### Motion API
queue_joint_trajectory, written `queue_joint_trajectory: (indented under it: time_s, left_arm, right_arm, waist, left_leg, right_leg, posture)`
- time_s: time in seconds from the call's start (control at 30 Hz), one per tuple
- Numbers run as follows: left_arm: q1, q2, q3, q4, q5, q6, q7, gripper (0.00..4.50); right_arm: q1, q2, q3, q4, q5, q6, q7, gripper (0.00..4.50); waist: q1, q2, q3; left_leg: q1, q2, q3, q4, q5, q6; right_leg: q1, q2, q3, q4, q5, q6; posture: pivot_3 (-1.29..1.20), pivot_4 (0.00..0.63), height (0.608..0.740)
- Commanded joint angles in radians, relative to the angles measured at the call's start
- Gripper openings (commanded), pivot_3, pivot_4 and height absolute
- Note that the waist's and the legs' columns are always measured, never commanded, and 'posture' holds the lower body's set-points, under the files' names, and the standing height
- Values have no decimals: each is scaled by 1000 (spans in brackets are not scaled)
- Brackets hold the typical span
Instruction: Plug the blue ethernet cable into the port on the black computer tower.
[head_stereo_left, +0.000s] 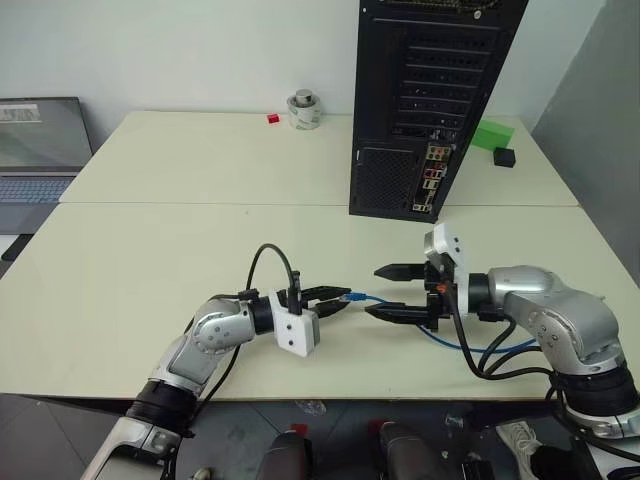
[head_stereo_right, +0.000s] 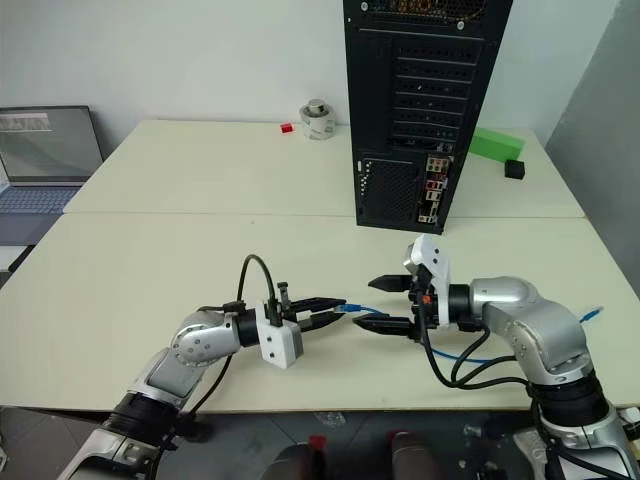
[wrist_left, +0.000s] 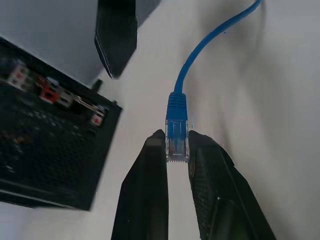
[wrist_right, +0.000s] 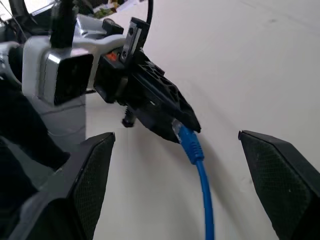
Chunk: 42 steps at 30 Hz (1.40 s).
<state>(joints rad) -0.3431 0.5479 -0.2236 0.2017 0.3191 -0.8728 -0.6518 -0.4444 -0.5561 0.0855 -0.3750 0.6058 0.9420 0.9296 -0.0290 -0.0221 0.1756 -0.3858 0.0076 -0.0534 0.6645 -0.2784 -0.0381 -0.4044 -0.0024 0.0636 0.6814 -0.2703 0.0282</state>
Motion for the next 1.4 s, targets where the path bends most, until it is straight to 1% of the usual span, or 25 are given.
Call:
queue_joint_trajectory:
  time_s: [0.03,0.2,0.37,0.43,0.47,0.5,0.57,0.67,0.73,0.77,0.83,0.93,0.97,1.0,1.03,1.07,1.1,1.27,1.33,1.37,1.4]
  left_arm:
    - [-35,2,39,32,76,-131,132,310]
    - [-55,5,27,73,128,-188,216,309]
    - [-57,9,22,78,158,-200,261,309]
    - [-53,10,23,71,164,-198,274,309]
    - [-52,10,23,67,165,-195,278,309]
    - [-51,11,22,65,166,-193,283,309]
    - [-46,12,22,53,166,-186,291,309]
    - [-45,14,21,47,171,-182,301,309]
    - [-46,14,19,47,172,-179,305,309]
    - [-46,15,19,47,174,-178,308,309]
    - [-45,15,18,45,177,-175,313,309]
    - [-47,14,17,46,183,-174,319,309]
    - [-48,14,16,46,185,-173,321,309]
    - [-49,14,15,46,186,-173,323,309]
    - [-49,14,13,44,189,-173,327,309]
    - [-48,15,11,43,190,-172,330,303]
    - [-50,15,10,44,194,-174,335,300]
    - [-55,12,4,48,206,-181,352,299]
    - [-58,13,-5,52,185,-179,345,299]
    - [-60,15,-11,54,172,-172,336,1000]
    - [-61,17,-14,55,163,-165,331,1084]
  right_arm:
    - [-14,39,-29,-24,46,48,-71,4199]
    - [-23,76,-23,-12,72,77,-119,4199]
    - [-38,102,-38,7,103,98,-145,4199]
    - [-43,105,-39,14,112,105,-151,3831]
    - [-47,106,-37,20,113,106,-157,3816]
    - [-49,106,-36,24,113,107,-160,3638]
    - [-50,106,-33,29,113,108,-161,3110]
    - [-56,106,-27,39,111,108,-161,2514]
    - [-60,106,-24,46,110,106,-160,1999]
    - [-63,105,-22,50,109,106,-159,1821]
    - [-65,102,-21,55,108,106,-157,1287]
    - [-71,101,-24,68,111,111,-155,815]
    - [-72,102,-24,71,113,113,-155,529]
    - [-74,101,-25,73,114,114,-155,405]
    - [-73,100,-26,73,117,117,-154,157]
    - [-73,98,-26,74,120,119,-152,34]
    - [-74,97,-27,76,124,124,-151,15]
    - [-79,90,-31,86,136,138,-144,15]
    - [-84,83,-32,91,142,144,-139,14]
    - [-86,80,-32,94,144,146,-137,14]
    - [-87,77,-32,96,144,146,-136,13]
  waist:
    - [0,0,0]
    - [0,0,0]
    - [-1,0,0]
    - [-1,0,0]
    - [-1,0,0]
    - [-1,0,0]
    - [-1,0,0]
    - [-1,0,0]
    - [-1,0,0]
    - [-1,0,0]
    - [-1,0,0]
    - [-1,0,0]
    - [-1,0,0]
    - [-1,0,0]
    - [-2,0,0]
    - [-2,0,0]
    - [-2,0,0]
    - [-1,0,0]
    - [-1,0,0]
    - [-1,0,0]
    - [-1,0,0]
  left_leg:
    - [0,0,0,0,0,0]
    - [0,0,0,0,0,0]
    - [0,0,0,0,0,0]
    - [0,0,0,0,0,0]
    - [0,0,0,0,0,0]
    - [0,0,0,0,0,0]
    - [0,0,0,0,0,0]
    - [0,0,0,0,0,0]
    - [0,0,0,0,0,0]
    - [0,0,0,0,0,0]
    - [0,0,0,0,0,0]
    - [0,0,0,0,0,0]
    - [0,0,0,0,0,0]
    - [0,0,0,0,0,0]
    - [0,0,0,0,0,0]
    - [0,0,0,0,0,0]
    - [0,0,0,0,0,0]
    - [0,0,0,0,0,0]
    - [0,0,0,0,0,0]
    - [0,0,0,0,0,0]
    - [0,0,0,0,0,0]
  right_leg:
    - [0,0,0,0,0,0]
    - [0,0,-1,0,0,0]
    - [0,0,-1,0,0,0]
    - [0,0,-1,0,0,0]
    - [0,0,-1,0,0,0]
    - [0,0,-1,0,0,0]
    - [0,0,-1,0,0,0]
    - [0,0,-2,0,0,0]
    - [0,0,-1,0,0,0]
    - [0,0,-2,0,0,0]
    - [0,0,-2,0,0,0]
    - [0,0,-2,0,0,0]
    - [0,0,-2,0,0,0]
    - [0,0,-2,0,0,0]
    - [0,0,-2,0,0,0]
    - [0,0,-2,0,0,0]
    - [0,0,-2,0,0,0]
    - [0,0,-2,0,0,0]
    - [0,0,-2,0,0,0]
    - [0,0,-2,0,0,0]
    - [0,0,-2,0,0,0]
  posture:
    - [0,150,740]
    - [0,150,740]
    - [0,150,740]
    - [0,150,740]
    - [0,150,740]
    - [0,150,740]
    - [0,150,740]
    - [0,150,740]
    - [0,150,740]
    - [0,150,740]
    - [0,150,740]
    - [0,150,740]
    - [0,150,740]
    - [0,150,740]
    - [0,150,740]
    - [0,150,740]
    - [0,150,740]
    - [0,150,740]
    - [0,150,740]
    - [0,150,740]
    - [0,150,740]
